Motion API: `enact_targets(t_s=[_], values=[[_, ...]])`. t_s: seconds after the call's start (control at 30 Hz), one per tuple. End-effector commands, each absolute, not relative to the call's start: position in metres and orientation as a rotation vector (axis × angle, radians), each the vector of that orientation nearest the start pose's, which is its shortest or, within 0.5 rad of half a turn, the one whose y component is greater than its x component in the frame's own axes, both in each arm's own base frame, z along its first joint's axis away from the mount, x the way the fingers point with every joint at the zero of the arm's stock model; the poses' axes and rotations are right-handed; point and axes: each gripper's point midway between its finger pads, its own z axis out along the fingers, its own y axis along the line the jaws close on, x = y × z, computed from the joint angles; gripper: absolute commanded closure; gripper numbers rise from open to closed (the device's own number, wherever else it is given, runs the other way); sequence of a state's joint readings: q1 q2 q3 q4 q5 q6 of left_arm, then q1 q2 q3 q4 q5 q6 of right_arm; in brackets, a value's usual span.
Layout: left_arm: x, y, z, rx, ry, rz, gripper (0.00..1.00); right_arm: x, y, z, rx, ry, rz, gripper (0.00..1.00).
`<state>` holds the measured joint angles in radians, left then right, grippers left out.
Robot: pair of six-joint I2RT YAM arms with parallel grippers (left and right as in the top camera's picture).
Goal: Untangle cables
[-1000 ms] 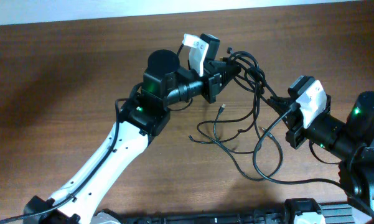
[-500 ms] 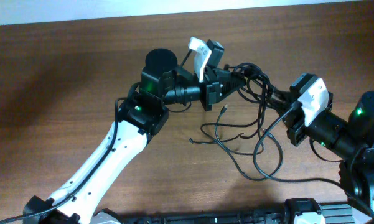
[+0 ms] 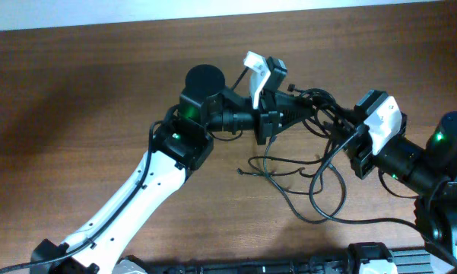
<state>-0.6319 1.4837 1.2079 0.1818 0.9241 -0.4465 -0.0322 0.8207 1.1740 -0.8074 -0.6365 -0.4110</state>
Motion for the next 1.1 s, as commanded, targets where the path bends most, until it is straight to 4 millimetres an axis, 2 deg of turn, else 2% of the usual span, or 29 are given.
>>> enact_targets(t_s=[0.0,0.1,0.17,0.23,0.3,0.4,0.63,0.67,0.7,0.77,0.83,0.93,1.0,1.07], values=[[0.256,-0.364,0.359,0.958,1.609,-1.558,1.0,0.241,0.095,0.358,-0.747,1.784,0.349,0.96],[0.257,-0.364,0.359,0.951,1.611,-1.552,1.0,0.241,0.095,0.358,-0.747,1.784,0.35,0.96],[0.256,-0.364,0.359,0.954,1.611,-1.554,0.91,0.241,0.095,0.358,-0.747,1.784,0.35,0.96],[0.255,-0.364,0.359,0.963,1.609,-1.563,0.91,0.241,0.095,0.358,-0.746,1.784,0.349,0.96],[0.252,-0.364,0.359,0.978,1.604,-1.575,0.92,0.241,0.095,0.359,-0.744,1.783,0.35,0.96],[0.244,-0.363,0.36,1.019,1.589,-1.608,1.0,0.249,0.087,0.363,-0.634,1.811,0.348,0.96],[0.234,-0.362,0.361,1.089,1.546,-1.633,0.98,0.251,0.087,0.366,-0.604,1.811,0.367,0.96],[0.232,-0.362,0.362,1.102,1.535,-1.637,0.87,0.251,0.087,0.366,-0.595,1.812,0.373,0.96],[0.232,-0.362,0.362,1.103,1.535,-1.64,0.69,0.252,0.087,0.367,-0.579,1.814,0.383,0.96],[0.232,-0.362,0.362,1.103,1.535,-1.639,0.5,0.253,0.087,0.37,-0.557,1.81,0.398,0.96],[0.231,-0.362,0.363,1.106,1.53,-1.64,0.38,0.254,0.087,0.372,-0.545,1.806,0.409,0.96],[0.228,-0.366,0.365,1.112,1.511,-1.636,0.29,0.253,0.091,0.374,-0.544,1.8,0.445,0.96],[0.232,-0.369,0.366,1.083,1.513,-1.609,0.3,0.249,0.096,0.376,-0.566,1.787,0.478,0.96],[0.24,-0.371,0.366,1.037,1.531,-1.573,0.38,0.248,0.099,0.377,-0.579,1.778,0.496,0.96]])
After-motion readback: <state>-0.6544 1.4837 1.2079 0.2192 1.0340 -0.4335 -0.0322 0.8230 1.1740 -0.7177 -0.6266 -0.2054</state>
